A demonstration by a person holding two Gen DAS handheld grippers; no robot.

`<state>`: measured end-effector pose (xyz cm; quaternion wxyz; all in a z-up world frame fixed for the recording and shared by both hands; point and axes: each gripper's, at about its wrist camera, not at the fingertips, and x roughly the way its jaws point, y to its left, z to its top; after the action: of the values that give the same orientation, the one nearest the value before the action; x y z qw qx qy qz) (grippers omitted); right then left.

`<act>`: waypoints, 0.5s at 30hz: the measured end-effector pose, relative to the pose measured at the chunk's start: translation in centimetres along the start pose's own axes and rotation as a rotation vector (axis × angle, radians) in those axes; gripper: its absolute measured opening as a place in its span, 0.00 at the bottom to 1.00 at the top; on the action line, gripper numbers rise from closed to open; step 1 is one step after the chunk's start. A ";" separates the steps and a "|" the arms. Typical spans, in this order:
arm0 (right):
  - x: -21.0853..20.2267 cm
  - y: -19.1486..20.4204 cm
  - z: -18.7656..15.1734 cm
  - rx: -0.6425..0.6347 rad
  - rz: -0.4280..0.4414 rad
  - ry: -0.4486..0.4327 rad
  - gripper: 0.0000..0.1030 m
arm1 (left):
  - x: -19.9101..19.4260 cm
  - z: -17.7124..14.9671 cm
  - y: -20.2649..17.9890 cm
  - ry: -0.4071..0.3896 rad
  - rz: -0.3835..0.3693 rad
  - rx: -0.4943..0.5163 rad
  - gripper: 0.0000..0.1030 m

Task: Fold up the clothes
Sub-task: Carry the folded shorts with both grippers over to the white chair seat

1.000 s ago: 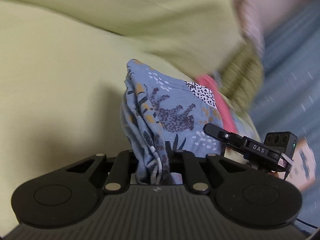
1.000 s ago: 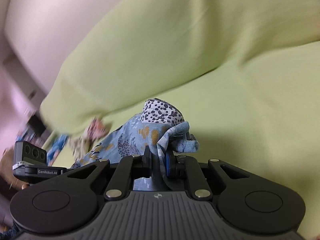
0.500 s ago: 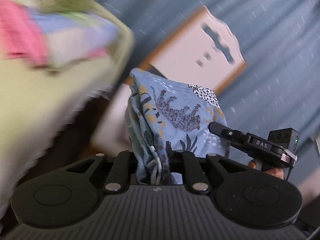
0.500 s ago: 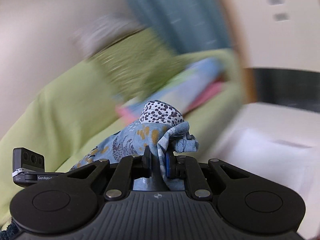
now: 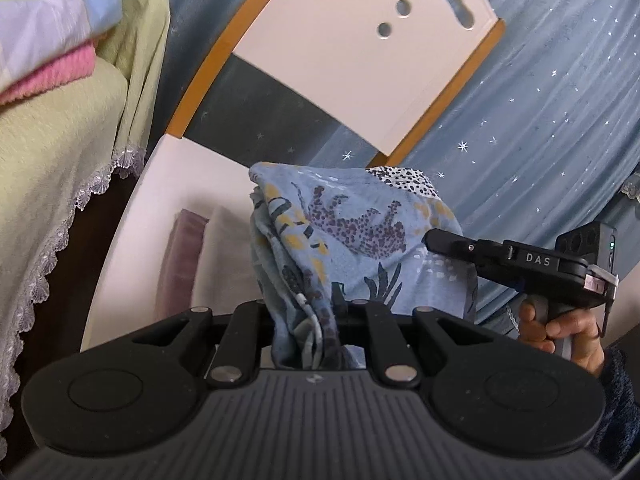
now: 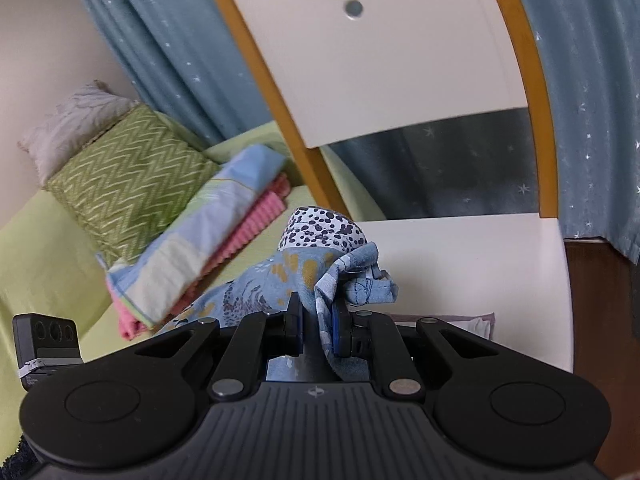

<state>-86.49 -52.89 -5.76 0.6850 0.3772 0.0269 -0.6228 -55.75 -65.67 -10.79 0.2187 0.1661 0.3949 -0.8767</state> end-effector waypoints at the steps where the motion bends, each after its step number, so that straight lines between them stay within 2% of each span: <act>1: 0.5 -0.3 -0.1 0.004 -0.004 0.001 0.12 | 0.1 0.2 0.4 -0.001 -0.003 0.004 0.11; 15: 3.1 -2.3 0.2 0.005 -0.060 0.046 0.13 | 2.1 -0.5 1.9 0.007 -0.050 0.065 0.13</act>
<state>-87.84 -55.42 -8.29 0.6641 0.3922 0.0524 -0.6344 -56.55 -66.95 -13.23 0.1897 0.1661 0.3711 -0.8937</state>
